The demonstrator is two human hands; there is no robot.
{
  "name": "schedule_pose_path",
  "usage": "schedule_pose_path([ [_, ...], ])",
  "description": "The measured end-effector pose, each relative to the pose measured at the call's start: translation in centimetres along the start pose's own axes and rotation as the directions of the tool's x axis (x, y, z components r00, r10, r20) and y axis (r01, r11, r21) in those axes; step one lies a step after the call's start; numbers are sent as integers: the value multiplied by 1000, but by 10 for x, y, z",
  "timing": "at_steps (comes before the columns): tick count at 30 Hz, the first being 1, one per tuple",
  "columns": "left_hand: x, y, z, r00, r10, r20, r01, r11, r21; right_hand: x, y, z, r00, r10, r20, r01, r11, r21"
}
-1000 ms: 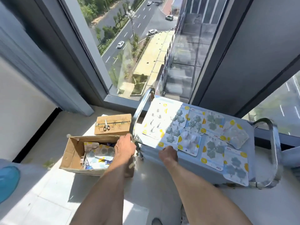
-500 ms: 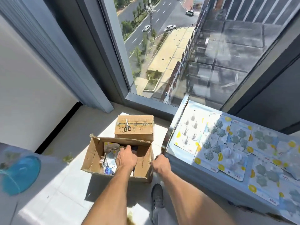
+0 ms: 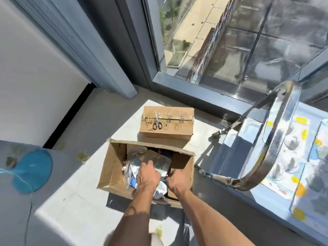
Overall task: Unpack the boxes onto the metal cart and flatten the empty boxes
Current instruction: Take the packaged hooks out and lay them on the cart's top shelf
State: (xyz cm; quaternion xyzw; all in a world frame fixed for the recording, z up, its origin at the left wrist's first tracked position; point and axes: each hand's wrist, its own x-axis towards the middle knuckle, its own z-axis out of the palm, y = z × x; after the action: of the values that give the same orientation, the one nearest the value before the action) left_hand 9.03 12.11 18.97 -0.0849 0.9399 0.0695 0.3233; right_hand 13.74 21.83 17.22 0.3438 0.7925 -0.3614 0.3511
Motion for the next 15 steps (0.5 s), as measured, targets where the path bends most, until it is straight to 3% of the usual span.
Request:
schedule_pose_path([
  [12,137,-56,106,997,8,73,-12,998,66,129,21,116,992,87,91,-87,996,-5],
  [15,168,-65,131,992,-24,125,14,997,80,160,24,137,988,134,72,-139,988,68],
])
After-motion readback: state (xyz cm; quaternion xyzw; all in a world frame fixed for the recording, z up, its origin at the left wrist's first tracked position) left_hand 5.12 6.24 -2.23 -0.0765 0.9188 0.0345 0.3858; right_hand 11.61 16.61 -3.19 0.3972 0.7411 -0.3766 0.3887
